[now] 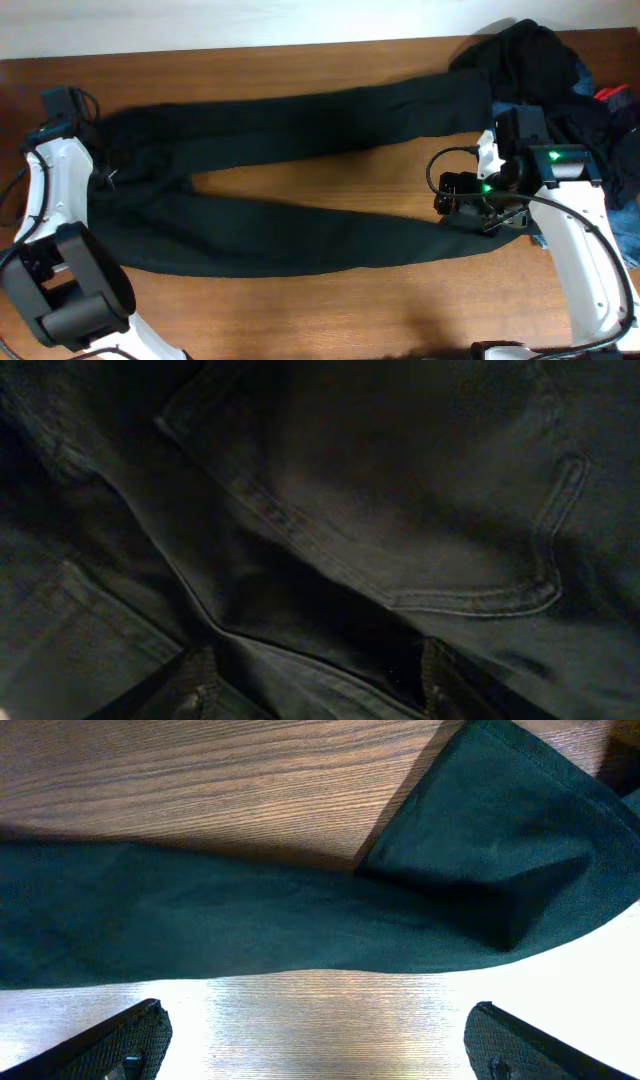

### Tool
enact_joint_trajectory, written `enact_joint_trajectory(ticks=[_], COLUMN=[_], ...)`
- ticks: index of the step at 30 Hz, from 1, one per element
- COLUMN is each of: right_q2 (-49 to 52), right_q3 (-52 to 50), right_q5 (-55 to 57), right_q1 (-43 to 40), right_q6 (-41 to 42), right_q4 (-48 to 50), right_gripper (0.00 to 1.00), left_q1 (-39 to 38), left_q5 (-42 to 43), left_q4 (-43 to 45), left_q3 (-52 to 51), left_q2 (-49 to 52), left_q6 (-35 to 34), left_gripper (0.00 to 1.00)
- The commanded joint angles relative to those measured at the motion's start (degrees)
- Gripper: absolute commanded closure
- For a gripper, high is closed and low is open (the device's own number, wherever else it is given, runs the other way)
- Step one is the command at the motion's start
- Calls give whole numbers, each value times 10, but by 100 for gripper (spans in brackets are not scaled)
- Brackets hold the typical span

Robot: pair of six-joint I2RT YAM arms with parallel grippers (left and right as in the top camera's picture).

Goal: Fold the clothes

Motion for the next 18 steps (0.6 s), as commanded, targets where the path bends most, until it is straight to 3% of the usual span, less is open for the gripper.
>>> enact_joint_trajectory(ticks=[1, 5, 9, 18], right_q2=[1, 1, 1, 1], right_q3=[-1, -1, -1, -1], right_q5=[-3, -3, -3, -14], right_q1=[3, 3, 3, 3], right_q6=[-2, -11, -13, -13], right_q4=[-1, -1, -1, -3], right_gripper=[1, 1, 1, 1], left_q1=[2, 2, 9, 35], left_q5=[18, 16, 17, 16], left_q4=[-2, 16, 48, 158], left_q3=[-13, -57, -96, -161], left_q2=[-9, -9, -9, -8], left_q6=[-38, -46, -59, -58], left_gripper=[35, 36, 43, 92])
